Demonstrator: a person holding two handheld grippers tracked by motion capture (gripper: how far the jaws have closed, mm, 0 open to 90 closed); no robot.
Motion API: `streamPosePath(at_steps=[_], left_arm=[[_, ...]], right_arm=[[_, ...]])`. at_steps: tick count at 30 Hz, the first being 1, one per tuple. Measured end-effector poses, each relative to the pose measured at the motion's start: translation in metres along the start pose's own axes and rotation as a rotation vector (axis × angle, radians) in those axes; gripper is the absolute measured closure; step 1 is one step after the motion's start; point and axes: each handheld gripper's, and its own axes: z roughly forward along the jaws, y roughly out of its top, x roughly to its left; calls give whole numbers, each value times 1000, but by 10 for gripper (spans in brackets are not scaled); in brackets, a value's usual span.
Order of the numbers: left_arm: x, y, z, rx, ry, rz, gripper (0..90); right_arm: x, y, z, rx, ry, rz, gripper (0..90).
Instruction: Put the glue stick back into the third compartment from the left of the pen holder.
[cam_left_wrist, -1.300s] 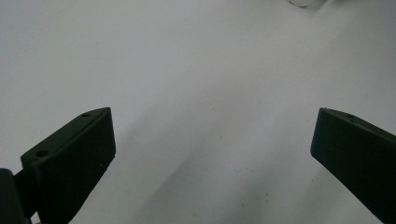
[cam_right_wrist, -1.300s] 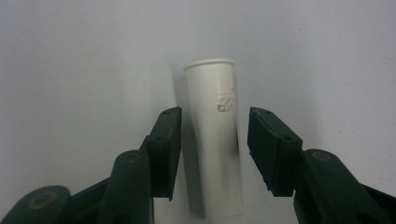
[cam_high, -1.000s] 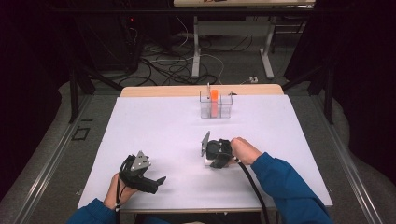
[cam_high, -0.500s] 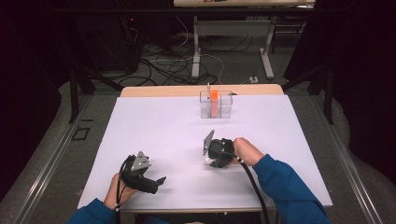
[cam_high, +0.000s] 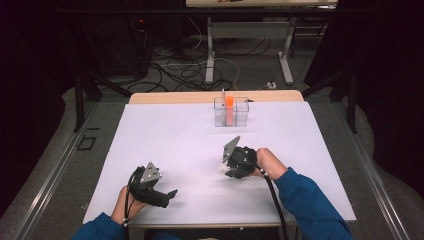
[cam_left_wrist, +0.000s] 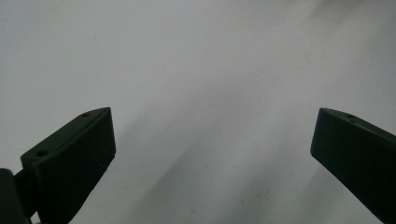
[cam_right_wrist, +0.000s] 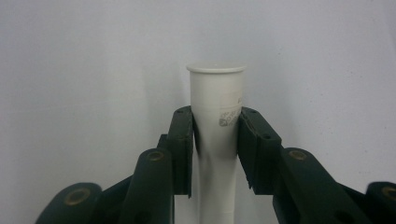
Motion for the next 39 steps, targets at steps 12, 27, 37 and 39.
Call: streamPosePath(at_steps=[12,27,37,39], left_arm=[[0,1,-2,16,-11,5,0],[0,0,-4,1,1,10,1],[0,0,-4,14,2,16,1],[0,1,-5,13,2,24,0]], right_arm=[[5,-10,-11,-74,-23,57,680],[15,-27,-29,-229,-86,149,680],[19,-39,-35,-292,-130,197,680],[19,-40,-36,-296,-125,208,680]])
